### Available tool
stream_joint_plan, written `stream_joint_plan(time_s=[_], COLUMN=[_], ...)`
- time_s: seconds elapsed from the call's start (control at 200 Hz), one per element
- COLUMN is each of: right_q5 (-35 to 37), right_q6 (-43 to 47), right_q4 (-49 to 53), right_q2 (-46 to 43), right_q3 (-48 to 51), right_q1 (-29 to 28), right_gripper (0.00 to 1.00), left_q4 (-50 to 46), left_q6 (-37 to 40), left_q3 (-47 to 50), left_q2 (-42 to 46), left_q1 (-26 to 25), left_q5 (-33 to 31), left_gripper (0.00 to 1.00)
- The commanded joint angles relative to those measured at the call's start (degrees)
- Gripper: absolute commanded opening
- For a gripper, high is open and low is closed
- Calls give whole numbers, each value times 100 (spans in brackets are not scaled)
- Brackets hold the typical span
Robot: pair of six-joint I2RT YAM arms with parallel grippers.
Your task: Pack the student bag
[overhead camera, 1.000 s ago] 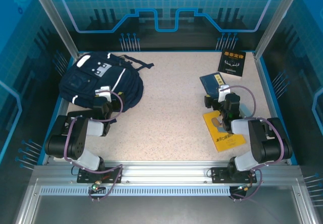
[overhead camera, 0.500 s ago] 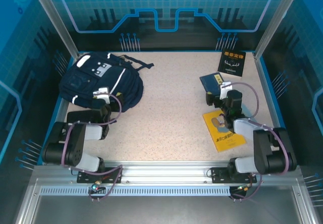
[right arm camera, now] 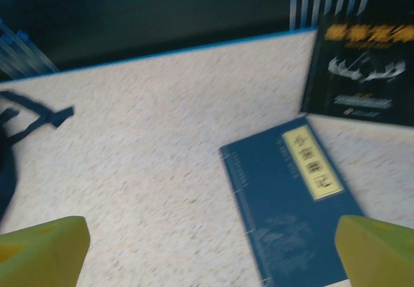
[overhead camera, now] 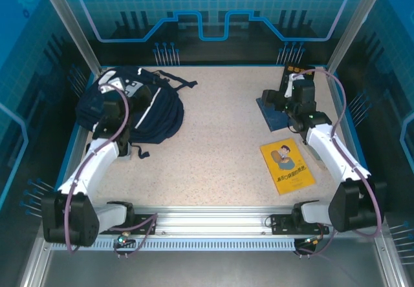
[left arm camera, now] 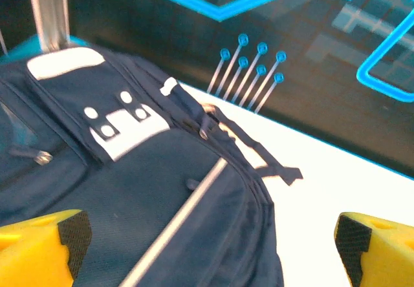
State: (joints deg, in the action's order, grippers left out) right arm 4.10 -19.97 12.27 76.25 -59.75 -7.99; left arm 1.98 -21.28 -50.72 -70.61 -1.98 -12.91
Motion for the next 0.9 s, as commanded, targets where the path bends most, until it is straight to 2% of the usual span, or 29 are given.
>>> stream_joint_plan(time_s=[0.0, 0.205, 0.34, 0.5, 0.53, 0.61, 0.895], right_q5=[-1002, -1313, -1335, -1397, -1370, -1219, -472], right_q6=[-436, -505, -621, -753, -793, -918, -969], right_q4=[937, 1024, 1010, 1005, 1010, 1080, 1313], right_q2=[432, 953, 1142, 1363, 1383, 1401, 1058], right_q3=[-237, -559, -600, -617, -613, -608, -503], right_q1=[-240, -750, -1041, -1269, -1289, -1293, -1116], right_gripper=[93, 93, 94, 94, 95, 95, 97], left_q4=[-1316, -2015, -2475, -2903, -3000, -3342, -3483], left_q6=[-670, -987, -1140, -906, -831, -714, -400], left_q3=[-624, -2175, -3175, -4189, -4376, -4697, -4175], left_q2=[-879, -2764, -3891, -4905, -5078, -5386, -5322], left_q1=[-77, -198, -228, -413, -473, -639, -1932], left_q5=[569, 524, 536, 679, 759, 1073, 1370], left_gripper=[99, 98, 91, 90, 87, 81, 80])
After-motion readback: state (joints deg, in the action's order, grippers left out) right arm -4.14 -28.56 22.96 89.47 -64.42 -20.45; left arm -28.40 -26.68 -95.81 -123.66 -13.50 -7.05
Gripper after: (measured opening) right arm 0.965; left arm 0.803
